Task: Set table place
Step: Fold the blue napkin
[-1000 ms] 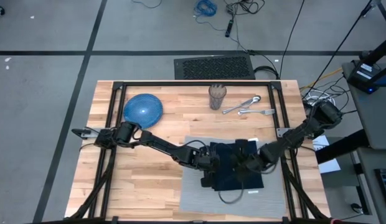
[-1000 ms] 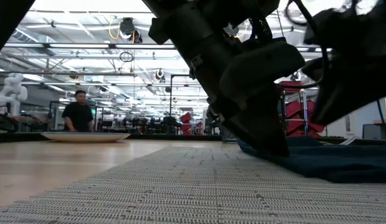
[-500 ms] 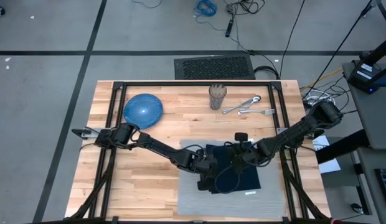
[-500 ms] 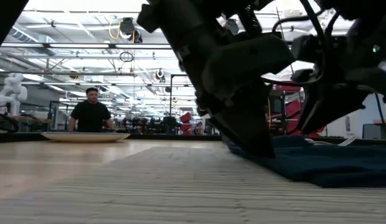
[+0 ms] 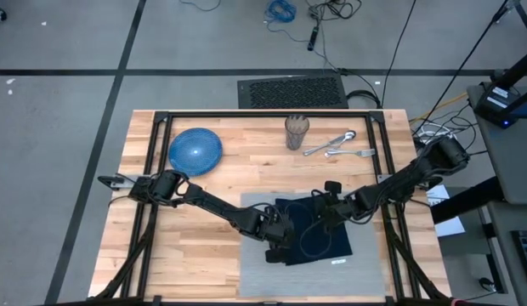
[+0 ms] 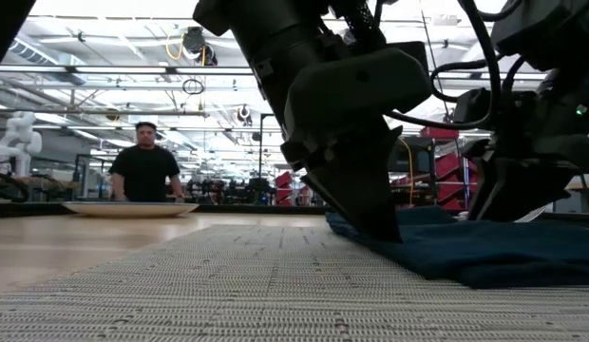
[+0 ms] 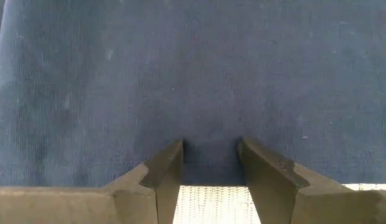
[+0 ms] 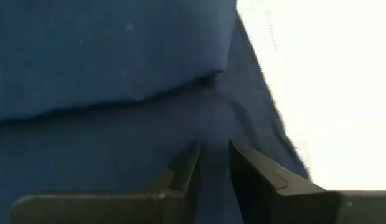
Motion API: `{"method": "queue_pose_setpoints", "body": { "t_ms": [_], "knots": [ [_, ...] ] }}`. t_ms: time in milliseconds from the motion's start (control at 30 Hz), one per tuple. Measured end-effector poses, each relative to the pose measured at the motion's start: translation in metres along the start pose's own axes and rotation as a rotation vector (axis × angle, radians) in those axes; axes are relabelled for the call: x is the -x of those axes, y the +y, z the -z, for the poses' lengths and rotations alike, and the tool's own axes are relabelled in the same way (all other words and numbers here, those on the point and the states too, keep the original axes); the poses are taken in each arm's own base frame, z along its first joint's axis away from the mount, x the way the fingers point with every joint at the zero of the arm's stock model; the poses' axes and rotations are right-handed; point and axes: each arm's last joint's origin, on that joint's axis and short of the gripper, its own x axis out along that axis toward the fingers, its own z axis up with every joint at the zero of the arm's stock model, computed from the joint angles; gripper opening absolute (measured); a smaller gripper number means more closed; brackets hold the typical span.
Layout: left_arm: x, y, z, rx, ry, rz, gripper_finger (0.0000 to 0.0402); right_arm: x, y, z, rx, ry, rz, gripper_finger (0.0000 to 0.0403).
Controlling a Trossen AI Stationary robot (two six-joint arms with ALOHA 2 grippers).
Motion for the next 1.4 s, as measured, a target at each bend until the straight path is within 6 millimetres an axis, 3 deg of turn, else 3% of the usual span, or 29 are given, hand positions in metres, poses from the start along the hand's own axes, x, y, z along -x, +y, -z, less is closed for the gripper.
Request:
{"method": "queue_pose_setpoints", "body": {
  "t_ms": [133,300,533,667,933,1233,1400],
  "knots": [
    [0.000,0.000,0.001,-0.003,0.015,-0.005,0.0147,0.013,0.000,-0.009,-0.027,-0.021,-0.027,0.0070],
    [0.002,0.003,0.011,-0.021,0.115,-0.035,0.0147,0.034,0.009,-0.005,-0.048,0.036,-0.117,0.0070],
    [0.001,0.004,0.011,-0.023,0.113,-0.042,0.0147,0.056,0.028,0.013,-0.098,0.133,-0.237,0.0070],
    [0.001,0.004,0.011,-0.024,0.111,-0.046,0.0147,0.060,0.033,0.023,-0.078,0.180,-0.216,0.0070],
    [0.001,0.004,0.010,-0.027,0.108,-0.048,0.0147,0.050,0.011,0.020,-0.168,0.196,-0.043,0.0081],
    [0.001,0.004,0.011,-0.027,0.110,-0.044,0.0147,0.035,-0.021,0.010,-0.334,0.291,0.010,0.0141],
    [0.001,0.003,0.011,-0.022,0.111,-0.040,0.0147,0.030,-0.030,0.005,-0.405,0.284,0.008,0.0156]
  ]
}}
